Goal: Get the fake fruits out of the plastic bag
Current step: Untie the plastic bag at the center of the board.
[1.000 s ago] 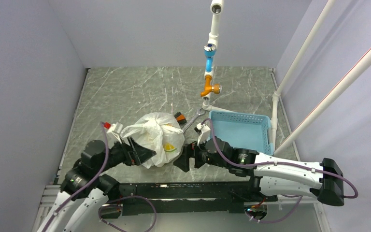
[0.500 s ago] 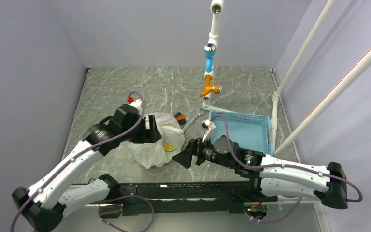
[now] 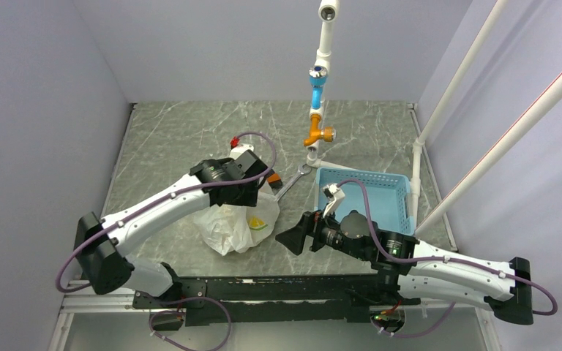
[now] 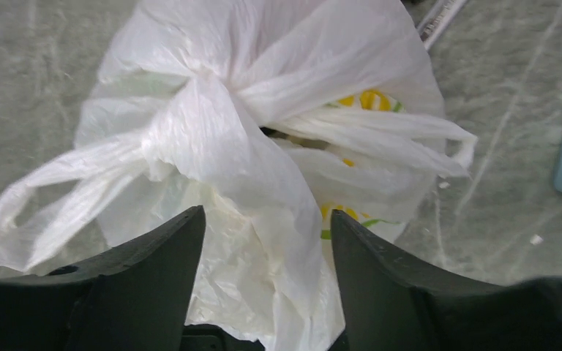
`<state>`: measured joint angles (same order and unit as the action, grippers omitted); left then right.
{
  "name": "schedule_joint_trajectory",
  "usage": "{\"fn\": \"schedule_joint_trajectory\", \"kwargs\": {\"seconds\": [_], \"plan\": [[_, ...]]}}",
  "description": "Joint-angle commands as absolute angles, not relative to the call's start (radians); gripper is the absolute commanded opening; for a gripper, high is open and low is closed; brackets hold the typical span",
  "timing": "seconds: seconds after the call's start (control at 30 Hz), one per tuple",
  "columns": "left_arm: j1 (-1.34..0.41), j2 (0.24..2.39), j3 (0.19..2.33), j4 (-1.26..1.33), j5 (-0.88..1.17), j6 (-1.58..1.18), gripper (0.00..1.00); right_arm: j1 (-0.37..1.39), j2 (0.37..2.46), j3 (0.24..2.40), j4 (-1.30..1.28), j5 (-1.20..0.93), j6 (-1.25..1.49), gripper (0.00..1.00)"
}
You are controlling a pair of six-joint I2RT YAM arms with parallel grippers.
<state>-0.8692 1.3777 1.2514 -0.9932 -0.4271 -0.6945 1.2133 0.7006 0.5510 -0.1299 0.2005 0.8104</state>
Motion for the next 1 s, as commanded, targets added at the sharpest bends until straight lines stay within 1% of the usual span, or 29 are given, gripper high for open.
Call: {"fn": "schedule_joint_trajectory", "kwargs": {"seconds": [0.0,0.23,0.27,0.33,0.37,0.5,0.57,0.63,0.73,0.77,0.83,0.97], "plan": [[-0.874,1.437,1.345,-1.059,-0.578,-0.712,0.64,1.218,0.689,0.545,-0.158,0.236,0.79,1.0],[-0.873,1.526,1.375,-1.026,-0.56,-0.676,0.61,1.218,0.702,0.556,-0.244,0.27,0.794,1.0],[-0.873,1.533,1.376,-1.03,-0.558,-0.673,0.57,1.218,0.705,0.557,-0.245,0.27,0.789,1.0],[-0.873,1.541,1.374,-1.04,-0.561,-0.68,0.46,1.218,0.714,0.56,-0.244,0.274,0.786,1.0],[-0.873,1.538,1.367,-1.041,-0.56,-0.681,0.43,1.218,0.723,0.564,-0.244,0.273,0.783,1.0],[-0.873,1.477,1.309,-1.011,-0.524,-0.664,0.23,1.218,0.773,0.582,-0.214,0.235,0.769,1.0],[-0.874,1.41,1.232,-0.945,-0.461,-0.635,0.19,1.215,0.802,0.595,-0.179,0.193,0.753,1.0],[-0.873,1.323,1.147,-0.828,-0.369,-0.612,0.16,1.216,0.835,0.613,-0.164,0.166,0.74,1.0],[-0.873,1.204,1.04,-0.738,-0.266,-0.603,0.11,1.217,0.884,0.635,-0.155,0.163,0.722,1.0],[-0.874,1.173,1.014,-0.732,-0.254,-0.617,0.0,1.215,0.897,0.642,-0.141,0.153,0.712,1.0],[-0.873,1.117,0.963,-0.726,-0.241,-0.637,0.0,1.202,0.939,0.666,-0.125,0.118,0.698,1.0],[-0.873,1.013,0.876,-0.719,-0.213,-0.659,0.0,1.172,1.036,0.79,-0.165,0.08,0.699,0.99]]}}
